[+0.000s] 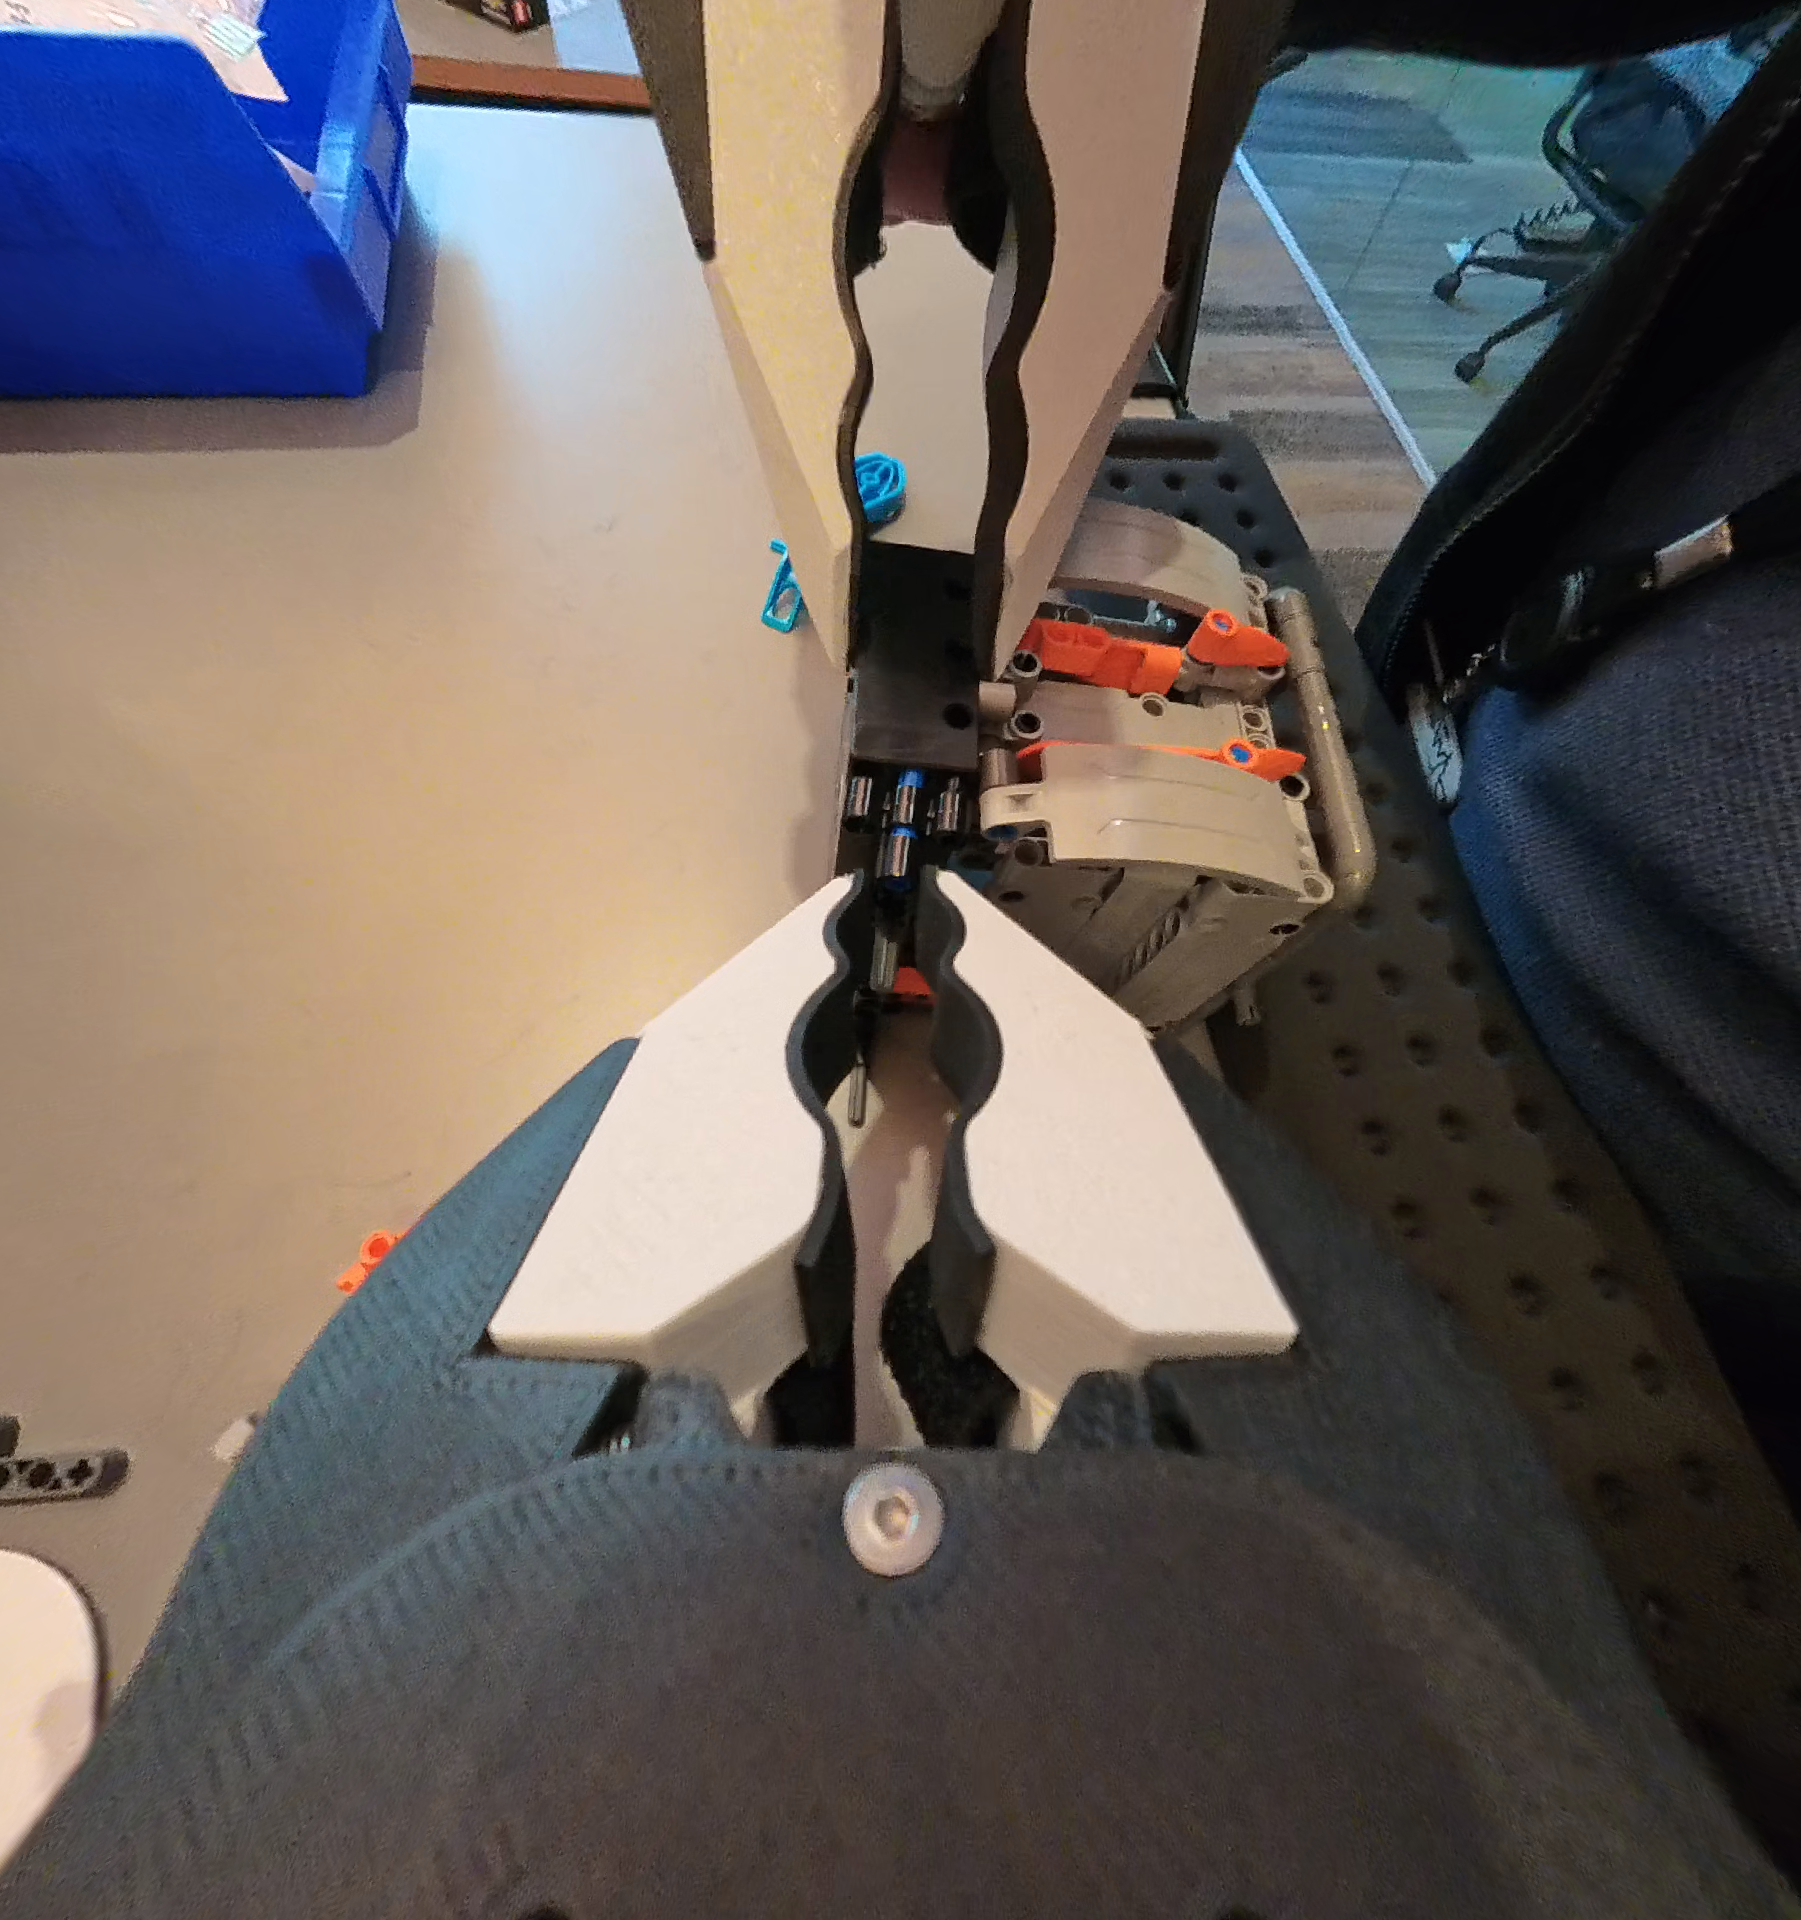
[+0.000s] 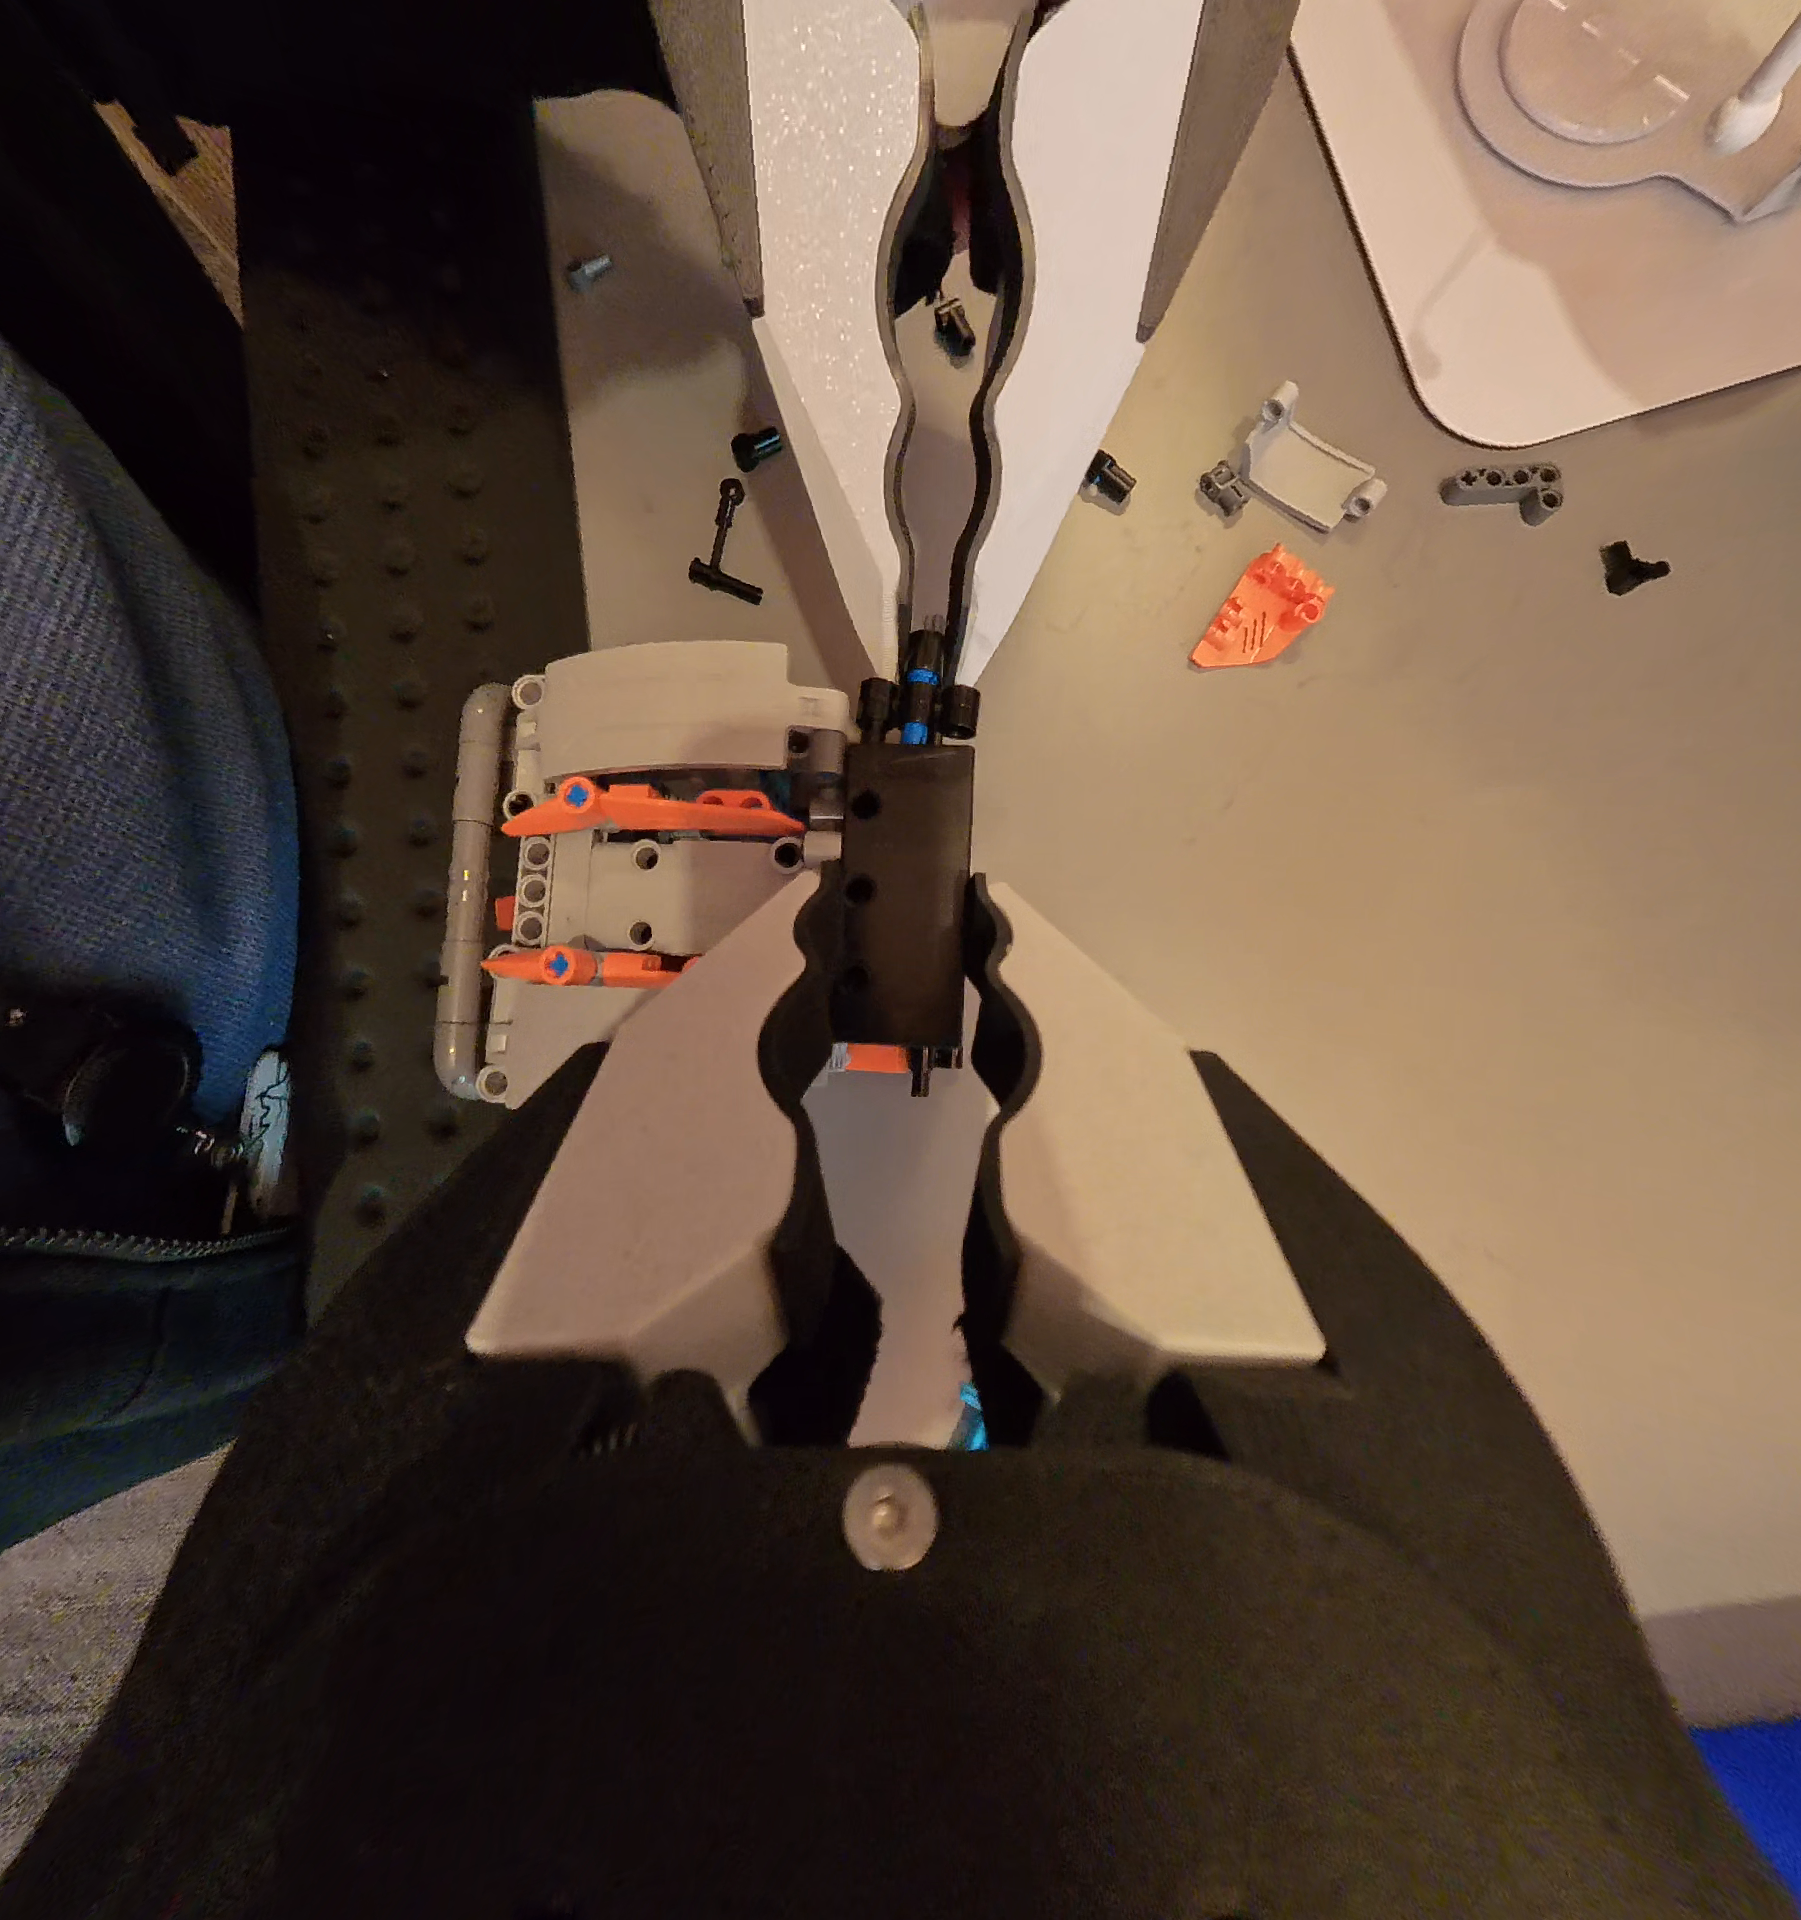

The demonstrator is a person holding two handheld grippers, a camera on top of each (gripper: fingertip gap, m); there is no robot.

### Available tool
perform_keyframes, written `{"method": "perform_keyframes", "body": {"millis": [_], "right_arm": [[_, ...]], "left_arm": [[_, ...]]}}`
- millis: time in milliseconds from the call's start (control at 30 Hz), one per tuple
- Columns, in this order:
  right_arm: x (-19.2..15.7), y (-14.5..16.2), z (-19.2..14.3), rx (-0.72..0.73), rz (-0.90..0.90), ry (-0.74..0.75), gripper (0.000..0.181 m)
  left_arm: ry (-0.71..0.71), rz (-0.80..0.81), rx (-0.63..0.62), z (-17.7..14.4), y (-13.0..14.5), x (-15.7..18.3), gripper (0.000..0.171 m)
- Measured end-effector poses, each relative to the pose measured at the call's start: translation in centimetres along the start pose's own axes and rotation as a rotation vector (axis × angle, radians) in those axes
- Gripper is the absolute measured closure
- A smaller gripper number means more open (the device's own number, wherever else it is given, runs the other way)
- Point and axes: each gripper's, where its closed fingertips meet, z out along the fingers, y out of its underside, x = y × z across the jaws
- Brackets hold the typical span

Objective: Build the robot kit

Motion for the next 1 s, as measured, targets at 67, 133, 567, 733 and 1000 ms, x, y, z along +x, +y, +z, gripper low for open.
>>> {"method": "perform_keyframes", "body": {"millis": [67, 133, 567, 733, 1000], "right_arm": [[0.0, 0.0, 0.0, -0.002, -0.001, 0.003, 0.161], [0.0, 0.0, 0.0, -0.002, -0.006, 0.001, 0.161], [0.0, -0.1, 0.1, -0.004, -0.023, -0.038, 0.161], [0.2, 0.0, 0.0, -0.003, -0.019, -0.031, 0.161], [0.1, 0.0, 0.0, 0.014, -0.003, -0.019, 0.161]], "left_arm": [[-0.013, 0.045, -0.034, 0.0, 0.0, 0.1, 0.167], [0.014, 0.044, -0.041, 0.0, 0.1, 0.1, 0.166], [0.177, 0.054, -0.082, 0.0, 0.1, 0.3, 0.166], [0.201, 0.011, -0.093, 0.3, -0.2, -0.5, 0.166], [0.124, 0.053, -0.112, 1.0, -0.5, -0.1, 0.166]]}}
